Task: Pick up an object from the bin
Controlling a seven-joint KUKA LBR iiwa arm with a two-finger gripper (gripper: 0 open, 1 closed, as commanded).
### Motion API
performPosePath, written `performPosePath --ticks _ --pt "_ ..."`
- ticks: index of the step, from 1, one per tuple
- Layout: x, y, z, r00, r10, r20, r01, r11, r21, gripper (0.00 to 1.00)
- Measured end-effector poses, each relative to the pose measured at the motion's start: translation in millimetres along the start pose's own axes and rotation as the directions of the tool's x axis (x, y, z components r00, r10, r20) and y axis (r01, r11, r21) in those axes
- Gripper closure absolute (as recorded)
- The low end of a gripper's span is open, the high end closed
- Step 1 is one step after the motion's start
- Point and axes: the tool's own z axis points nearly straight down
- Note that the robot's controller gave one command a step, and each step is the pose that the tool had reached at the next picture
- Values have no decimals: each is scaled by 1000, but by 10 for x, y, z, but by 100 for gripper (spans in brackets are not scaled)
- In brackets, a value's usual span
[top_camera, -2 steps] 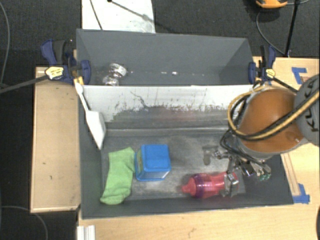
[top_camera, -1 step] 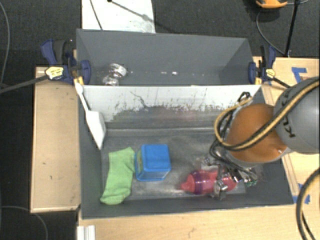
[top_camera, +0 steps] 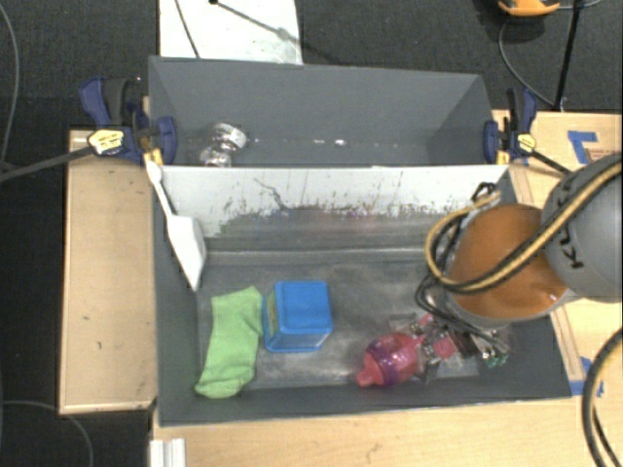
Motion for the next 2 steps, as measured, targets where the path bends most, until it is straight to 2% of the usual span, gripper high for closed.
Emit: performPosePath --ticks 2 --pt "3 3 -21 1000 0 -1 0 1000 -1 100"
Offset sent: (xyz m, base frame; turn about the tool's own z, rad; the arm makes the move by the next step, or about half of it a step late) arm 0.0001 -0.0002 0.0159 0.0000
